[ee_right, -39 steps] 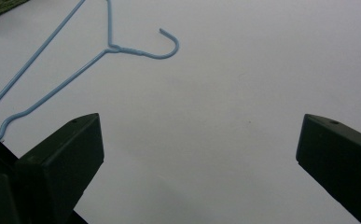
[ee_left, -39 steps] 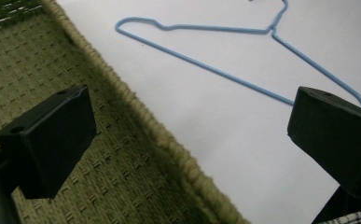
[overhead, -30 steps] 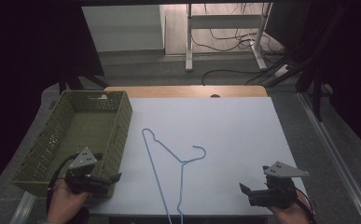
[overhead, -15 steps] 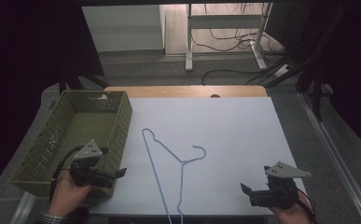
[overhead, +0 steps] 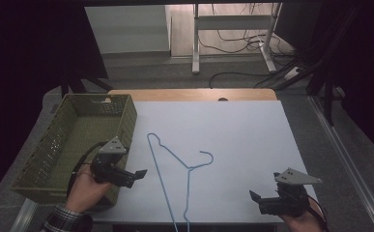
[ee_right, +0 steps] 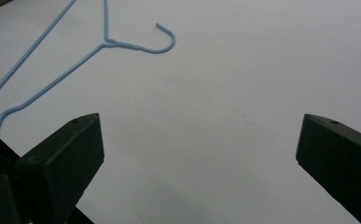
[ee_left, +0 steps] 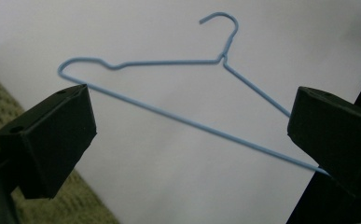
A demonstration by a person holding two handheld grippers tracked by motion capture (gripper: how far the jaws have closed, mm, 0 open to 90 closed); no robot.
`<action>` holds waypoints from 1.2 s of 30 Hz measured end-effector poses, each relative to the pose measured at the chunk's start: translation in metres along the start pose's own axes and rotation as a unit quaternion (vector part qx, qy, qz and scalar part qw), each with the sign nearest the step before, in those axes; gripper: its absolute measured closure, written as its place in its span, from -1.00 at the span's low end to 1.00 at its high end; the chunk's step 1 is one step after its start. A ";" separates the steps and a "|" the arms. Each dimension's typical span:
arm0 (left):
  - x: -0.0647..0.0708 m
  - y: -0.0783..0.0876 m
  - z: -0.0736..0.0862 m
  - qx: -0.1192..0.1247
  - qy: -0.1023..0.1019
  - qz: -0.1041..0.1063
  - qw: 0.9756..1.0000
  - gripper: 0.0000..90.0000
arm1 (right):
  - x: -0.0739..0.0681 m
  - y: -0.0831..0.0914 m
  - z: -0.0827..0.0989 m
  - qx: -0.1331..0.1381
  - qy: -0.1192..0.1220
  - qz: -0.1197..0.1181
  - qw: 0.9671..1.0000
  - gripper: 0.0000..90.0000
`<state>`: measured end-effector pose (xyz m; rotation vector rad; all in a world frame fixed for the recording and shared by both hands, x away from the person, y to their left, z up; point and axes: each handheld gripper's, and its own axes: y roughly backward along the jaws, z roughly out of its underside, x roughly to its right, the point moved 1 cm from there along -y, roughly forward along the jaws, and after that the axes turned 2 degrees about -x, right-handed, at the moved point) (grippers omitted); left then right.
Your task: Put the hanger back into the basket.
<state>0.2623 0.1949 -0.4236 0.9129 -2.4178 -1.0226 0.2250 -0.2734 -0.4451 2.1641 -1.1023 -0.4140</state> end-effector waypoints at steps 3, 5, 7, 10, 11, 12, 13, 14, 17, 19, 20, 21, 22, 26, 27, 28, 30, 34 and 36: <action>0.007 -0.007 -0.010 -0.006 -0.016 0.001 1.000 -0.97 | 0.000 0.000 0.000 -0.001 0.001 0.000 1.000 -0.99; 0.011 -0.015 -0.016 -0.013 -0.027 -0.001 1.000 -0.97 | -0.001 -0.001 0.000 -0.004 0.002 -0.001 1.000 -0.99; 0.013 -0.023 -0.020 -0.023 -0.034 0.001 0.999 -0.97 | -0.001 -0.001 0.001 -0.006 0.004 0.000 1.000 -0.99; 0.016 -0.033 -0.024 -0.031 -0.035 0.004 0.999 -0.97 | -0.001 -0.002 0.001 -0.007 0.004 0.000 1.000 -0.99; 0.018 -0.041 -0.025 -0.035 -0.036 0.012 0.999 -0.97 | -0.001 -0.002 0.001 -0.008 0.006 0.000 1.000 -0.98; 0.018 -0.041 -0.025 -0.035 -0.036 0.012 0.999 -0.97 | -0.001 -0.002 0.001 -0.008 0.006 0.000 1.000 -0.98; 0.020 -0.050 -0.027 -0.040 -0.036 0.017 0.998 -0.97 | -0.001 -0.002 0.001 -0.008 0.006 0.000 1.000 -0.98; 0.020 -0.050 -0.027 -0.040 -0.036 0.017 0.998 -0.97 | -0.001 -0.002 0.001 -0.008 0.006 0.000 1.000 -0.98; 0.022 -0.065 -0.029 -0.049 -0.041 0.025 0.998 -0.97 | -0.001 -0.002 0.002 -0.008 0.007 -0.001 1.000 -0.98; 0.022 -0.070 -0.030 -0.051 -0.042 0.027 0.997 -0.98 | -0.001 -0.002 0.002 -0.009 0.008 -0.001 1.000 -0.98; 0.022 -0.072 -0.031 -0.053 -0.043 0.028 0.997 -0.98 | -0.001 -0.002 0.002 -0.010 0.006 -0.001 1.000 -0.98; 0.022 -0.078 -0.033 -0.055 -0.045 0.035 0.997 -0.99 | -0.001 -0.003 0.002 -0.011 0.006 -0.001 1.000 -0.98; 0.022 -0.078 -0.033 -0.055 -0.045 0.035 0.997 -0.98 | -0.001 -0.003 0.002 -0.011 0.007 -0.001 1.000 -0.98; 0.022 -0.090 -0.040 -0.059 -0.052 0.039 0.996 -0.97 | -0.001 -0.003 0.003 -0.012 0.007 -0.002 1.000 -0.98; 0.023 -0.098 -0.043 -0.064 -0.052 0.046 0.996 -0.95 | -0.001 -0.003 0.003 -0.013 0.007 -0.003 1.000 -0.98; 0.023 -0.098 -0.043 -0.064 -0.052 0.046 0.996 -0.95 | -0.001 -0.004 0.003 -0.013 0.006 -0.003 1.000 -0.98; 0.024 -0.105 -0.046 -0.065 -0.059 0.049 0.995 -0.92 | -0.001 -0.004 0.003 -0.013 0.006 -0.003 1.000 -0.98; 0.025 -0.121 -0.054 -0.072 -0.067 0.058 0.993 -0.90 | 0.000 -0.004 0.004 -0.014 0.007 -0.004 1.000 -0.97; 0.025 -0.125 -0.056 -0.076 -0.072 0.060 0.993 -0.91 | 0.000 -0.005 0.004 -0.015 0.008 -0.003 1.000 -0.97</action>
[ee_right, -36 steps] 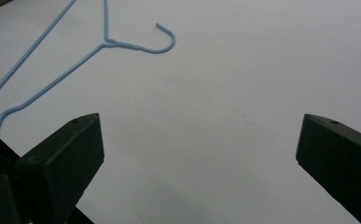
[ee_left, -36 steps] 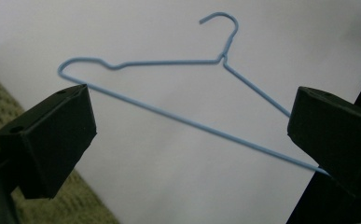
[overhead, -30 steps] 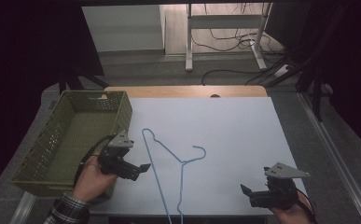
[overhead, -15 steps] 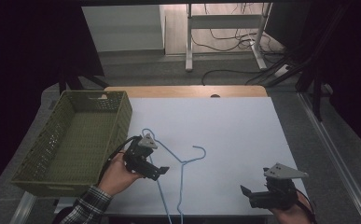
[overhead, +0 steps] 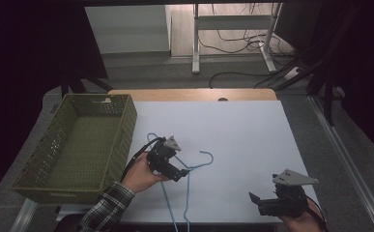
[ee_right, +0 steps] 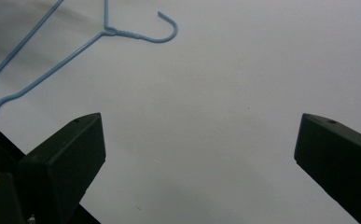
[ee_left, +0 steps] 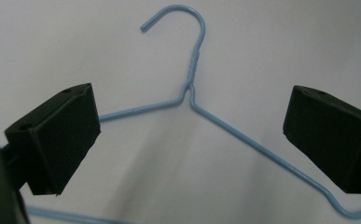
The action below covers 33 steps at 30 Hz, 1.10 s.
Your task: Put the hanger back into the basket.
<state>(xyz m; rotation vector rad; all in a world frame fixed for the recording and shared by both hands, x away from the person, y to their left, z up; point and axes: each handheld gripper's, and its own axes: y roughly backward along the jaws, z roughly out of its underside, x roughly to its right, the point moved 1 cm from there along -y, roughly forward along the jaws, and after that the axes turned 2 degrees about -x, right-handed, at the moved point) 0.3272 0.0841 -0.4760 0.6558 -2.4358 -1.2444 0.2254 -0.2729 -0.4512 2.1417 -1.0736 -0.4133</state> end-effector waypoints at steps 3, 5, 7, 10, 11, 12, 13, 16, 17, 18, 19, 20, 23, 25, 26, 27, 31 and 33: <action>-0.003 -0.013 -0.006 -0.006 -0.001 0.004 1.000 -0.91 | 0.000 -0.001 0.000 -0.003 0.002 0.000 1.000 -0.96; -0.003 -0.019 -0.009 -0.008 -0.004 0.002 1.000 -0.87 | 0.000 -0.001 0.001 -0.004 0.003 0.001 1.000 -0.96; -0.003 -0.024 -0.011 -0.006 -0.013 -0.002 1.000 -0.80 | 0.000 -0.002 0.001 -0.006 0.004 0.000 1.000 -0.96; -0.003 -0.029 -0.013 -0.005 -0.025 -0.009 1.000 -0.56 | 0.000 -0.002 0.001 -0.007 0.004 0.001 1.000 -0.96; -0.003 -0.033 -0.015 -0.007 -0.034 -0.009 0.999 -0.43 | 0.000 -0.002 0.001 -0.008 0.005 0.001 1.000 -0.95; -0.003 -0.033 -0.015 -0.007 -0.034 -0.009 0.999 -0.35 | 0.000 -0.002 0.001 -0.008 0.005 0.001 1.000 -0.95; -0.003 -0.038 -0.017 -0.006 -0.039 -0.003 0.999 -0.21 | 0.000 -0.002 0.002 -0.009 0.004 0.001 1.000 -0.95; -0.002 -0.042 -0.019 -0.004 -0.042 0.007 0.999 0.06 | 0.000 -0.003 0.002 -0.010 0.005 0.001 1.000 -0.95; -0.001 -0.048 -0.021 -0.011 -0.046 0.011 0.999 0.17 | 0.000 -0.003 0.002 -0.010 0.005 0.001 1.000 -0.95; -0.001 -0.048 -0.021 -0.011 -0.046 0.011 0.999 0.22 | 0.000 -0.003 0.002 -0.010 0.005 0.001 1.000 -0.95; 0.000 -0.054 -0.023 -0.014 -0.051 0.016 0.998 0.33 | 0.000 -0.003 0.002 -0.010 0.005 0.001 1.000 -0.95; -0.001 -0.057 -0.024 -0.021 -0.053 0.014 0.998 0.38 | 0.000 -0.003 0.002 -0.011 0.005 0.000 1.000 -0.95; -0.002 -0.062 -0.026 -0.023 -0.048 0.018 0.998 0.58 | 0.000 -0.003 0.002 -0.012 0.006 0.000 1.000 -0.95; -0.003 -0.066 -0.026 -0.024 -0.047 0.016 0.998 0.65 | 0.000 -0.004 0.003 -0.013 0.007 0.000 1.000 -0.95; -0.003 -0.068 -0.026 -0.028 -0.049 0.021 0.998 0.66 | 0.000 -0.004 0.003 -0.014 0.007 0.000 1.000 -0.95; -0.003 -0.069 -0.026 -0.031 -0.051 0.020 0.998 0.66 | 0.000 -0.004 0.003 -0.014 0.007 -0.001 1.000 -0.95; -0.003 -0.075 -0.026 -0.038 -0.053 0.014 0.998 0.66 | -0.001 -0.004 0.003 -0.015 0.009 -0.001 1.000 -0.94; -0.004 -0.079 -0.025 -0.039 -0.053 0.013 0.998 0.66 | -0.001 -0.004 0.003 -0.015 0.008 -0.002 1.000 -0.94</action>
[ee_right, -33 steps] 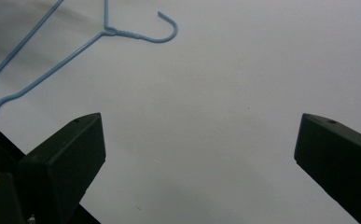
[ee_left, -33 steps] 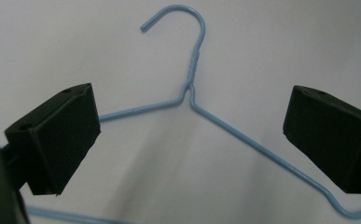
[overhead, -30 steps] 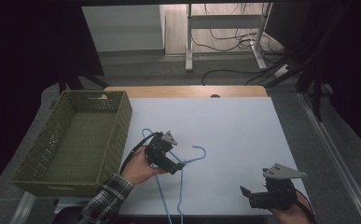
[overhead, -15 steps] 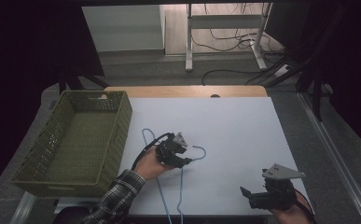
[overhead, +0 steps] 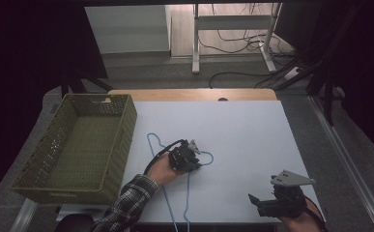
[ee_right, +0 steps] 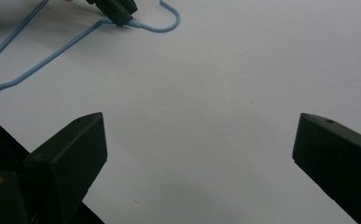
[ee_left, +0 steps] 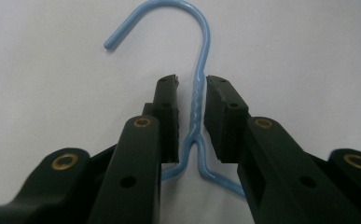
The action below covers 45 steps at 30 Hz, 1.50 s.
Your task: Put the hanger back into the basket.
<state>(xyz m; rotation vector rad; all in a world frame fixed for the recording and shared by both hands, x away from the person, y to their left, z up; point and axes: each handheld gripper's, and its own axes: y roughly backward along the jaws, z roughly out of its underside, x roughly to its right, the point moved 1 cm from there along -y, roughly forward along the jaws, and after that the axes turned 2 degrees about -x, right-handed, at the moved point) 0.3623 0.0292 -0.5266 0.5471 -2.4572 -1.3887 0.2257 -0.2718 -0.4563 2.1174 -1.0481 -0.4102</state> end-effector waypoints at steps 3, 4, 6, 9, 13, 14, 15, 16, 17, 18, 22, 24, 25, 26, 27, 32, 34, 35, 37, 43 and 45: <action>-0.001 0.000 0.001 0.002 0.003 0.004 1.000 0.68 | 0.000 0.000 0.000 0.000 0.000 0.000 1.000 -0.94; -0.002 0.000 0.001 0.004 0.002 0.006 1.000 0.68 | 0.000 0.000 0.000 0.000 0.000 -0.001 1.000 -0.94; -0.002 0.000 0.002 0.007 0.001 0.012 1.000 0.79 | 0.000 -0.001 0.000 -0.002 0.001 -0.001 1.000 -0.94; -0.002 -0.001 0.003 0.010 -0.004 0.012 1.000 0.89 | -0.001 -0.001 0.000 -0.002 0.001 -0.001 1.000 -0.94; 0.001 0.001 0.004 0.018 -0.031 -0.005 0.999 0.90 | -0.001 -0.001 0.000 -0.002 0.002 -0.001 1.000 -0.94; 0.001 0.002 0.005 0.020 -0.031 -0.006 0.999 0.91 | -0.001 -0.001 0.000 -0.002 0.002 -0.001 1.000 -0.94; 0.001 0.002 0.005 0.020 -0.031 -0.006 0.999 0.91 | -0.001 -0.001 0.000 -0.002 0.002 -0.001 1.000 -0.94; 0.001 0.004 0.005 0.023 -0.029 -0.004 0.999 0.91 | -0.001 -0.001 0.000 -0.002 0.002 -0.002 1.000 -0.94; 0.000 0.007 0.005 0.026 -0.029 -0.003 0.999 0.91 | -0.001 -0.001 0.000 -0.002 0.002 -0.002 1.000 -0.94; 0.000 0.009 0.006 0.031 -0.027 -0.002 0.999 0.91 | -0.002 -0.001 -0.001 -0.002 0.002 -0.003 1.000 -0.94; 0.000 0.017 0.009 0.052 -0.030 -0.003 0.998 0.90 | -0.005 -0.002 -0.003 0.002 0.001 -0.011 1.000 -0.93; 0.002 0.022 0.013 0.066 -0.031 -0.003 0.997 0.90 | -0.008 -0.003 -0.005 0.008 -0.002 -0.017 1.000 -0.93; 0.002 0.022 0.013 0.066 -0.031 -0.003 0.997 0.90 | -0.008 -0.003 -0.005 0.008 -0.002 -0.017 1.000 -0.93; 0.002 0.026 0.016 0.075 -0.033 -0.005 0.997 0.90 | -0.011 -0.003 -0.007 0.012 -0.008 -0.024 1.000 -0.93; 0.002 0.026 0.016 0.075 -0.033 -0.005 0.997 0.90 | -0.013 -0.004 -0.008 0.013 -0.009 -0.024 1.000 -0.93; 0.005 0.035 0.024 0.102 -0.033 -0.007 0.994 0.90 | -0.023 -0.012 -0.015 0.012 -0.016 -0.034 0.999 -0.95; 0.005 0.039 0.027 0.111 -0.032 -0.005 0.993 0.90 | -0.032 -0.019 -0.019 0.008 -0.018 -0.047 0.999 -0.97; 0.005 0.039 0.027 0.111 -0.032 -0.005 0.993 0.90 | -0.035 -0.021 -0.021 0.006 -0.018 -0.051 0.999 -0.98; 0.005 0.041 0.028 0.114 -0.033 -0.004 0.993 0.90 | -0.038 -0.024 -0.023 0.003 -0.016 -0.054 0.998 -0.98; 0.007 0.048 0.034 0.126 -0.036 -0.005 0.991 0.90 | -0.057 -0.047 -0.039 -0.016 -0.027 -0.097 0.995 -0.99; 0.007 0.049 0.035 0.130 -0.036 -0.005 0.991 0.90 | -0.059 -0.051 -0.042 -0.019 -0.029 -0.107 0.994 -0.99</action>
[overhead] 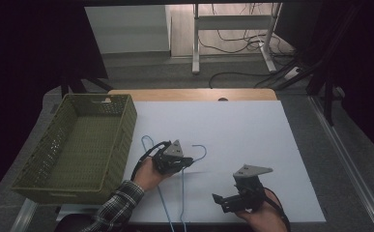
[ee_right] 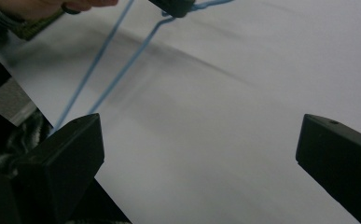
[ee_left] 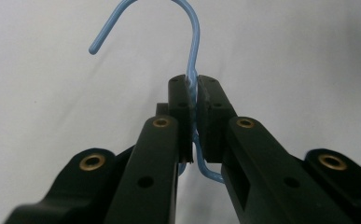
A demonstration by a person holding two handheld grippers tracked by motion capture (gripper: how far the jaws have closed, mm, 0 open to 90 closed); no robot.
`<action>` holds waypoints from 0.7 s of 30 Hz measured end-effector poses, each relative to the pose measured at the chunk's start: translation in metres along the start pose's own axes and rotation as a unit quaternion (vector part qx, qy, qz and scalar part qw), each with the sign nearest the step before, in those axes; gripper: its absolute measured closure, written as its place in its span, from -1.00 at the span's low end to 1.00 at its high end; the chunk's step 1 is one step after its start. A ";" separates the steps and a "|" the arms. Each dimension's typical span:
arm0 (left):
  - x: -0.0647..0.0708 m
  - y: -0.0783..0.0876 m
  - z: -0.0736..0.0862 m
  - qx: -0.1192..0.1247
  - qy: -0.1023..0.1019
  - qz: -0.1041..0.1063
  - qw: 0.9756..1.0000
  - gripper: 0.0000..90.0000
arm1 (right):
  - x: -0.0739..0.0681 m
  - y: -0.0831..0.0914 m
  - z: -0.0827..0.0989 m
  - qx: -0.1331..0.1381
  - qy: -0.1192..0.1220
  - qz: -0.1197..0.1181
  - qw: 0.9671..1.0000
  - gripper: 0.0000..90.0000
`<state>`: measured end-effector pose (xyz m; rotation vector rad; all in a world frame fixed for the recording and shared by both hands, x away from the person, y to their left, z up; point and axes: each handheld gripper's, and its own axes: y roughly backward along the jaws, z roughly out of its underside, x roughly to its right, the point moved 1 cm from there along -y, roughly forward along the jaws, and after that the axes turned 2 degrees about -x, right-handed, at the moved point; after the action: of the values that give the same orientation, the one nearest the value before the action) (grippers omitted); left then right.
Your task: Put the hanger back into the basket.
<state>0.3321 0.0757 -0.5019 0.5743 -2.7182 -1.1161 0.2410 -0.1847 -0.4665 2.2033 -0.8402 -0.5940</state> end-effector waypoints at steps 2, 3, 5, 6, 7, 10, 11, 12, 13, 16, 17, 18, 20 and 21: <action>0.000 0.001 0.000 0.003 0.001 -0.001 1.000 0.90 | -0.005 -0.011 -0.009 -0.002 -0.010 -0.016 1.000 -0.96; 0.000 0.001 0.001 0.005 0.002 0.000 1.000 0.90 | -0.008 -0.016 -0.013 -0.005 -0.012 -0.021 1.000 -0.93; 0.000 0.001 0.001 0.007 0.003 0.000 1.000 0.90 | -0.009 -0.019 -0.015 -0.006 -0.013 -0.021 1.000 -0.91; 0.000 0.001 0.001 0.007 0.003 0.000 1.000 0.90 | -0.011 -0.025 -0.019 -0.008 -0.014 -0.021 1.000 -0.86; 0.000 0.001 0.002 0.009 0.005 0.000 1.000 0.90 | -0.013 -0.036 -0.026 -0.011 -0.021 -0.026 0.999 -0.81; -0.001 0.002 0.002 0.009 0.005 0.000 1.000 0.90 | -0.016 -0.047 -0.033 -0.013 -0.023 -0.034 0.999 -0.71; -0.001 0.002 0.002 0.010 0.006 0.001 1.000 0.90 | -0.018 -0.053 -0.035 -0.013 -0.020 -0.035 0.999 -0.68; -0.001 0.002 0.002 0.010 0.006 0.001 1.000 0.90 | -0.018 -0.053 -0.035 -0.013 -0.020 -0.035 0.999 -0.68; -0.001 0.002 0.002 0.009 0.006 0.001 1.000 0.90 | -0.022 -0.062 -0.039 -0.016 -0.012 -0.037 0.999 -0.63; -0.002 0.003 0.003 0.009 0.004 0.001 1.000 0.90 | -0.027 -0.073 -0.044 -0.022 -0.009 -0.043 0.999 -0.50; -0.003 0.003 0.003 0.009 0.005 0.001 1.000 0.90 | -0.027 -0.073 -0.044 -0.022 -0.009 -0.043 0.999 -0.50; -0.003 0.003 0.003 0.009 0.005 0.000 1.000 0.90 | -0.030 -0.083 -0.047 -0.030 -0.007 -0.045 0.999 -0.41; -0.003 0.003 0.003 0.010 0.007 0.000 1.000 0.90 | -0.031 -0.091 -0.048 -0.036 -0.010 -0.049 0.998 -0.34; -0.003 0.003 0.003 0.012 0.007 -0.001 1.000 0.90 | -0.032 -0.095 -0.048 -0.038 -0.011 -0.051 0.998 -0.29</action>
<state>0.3328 0.0809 -0.5017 0.5857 -2.7230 -1.0759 0.2858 -0.0885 -0.5000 2.1826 -0.7084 -0.6897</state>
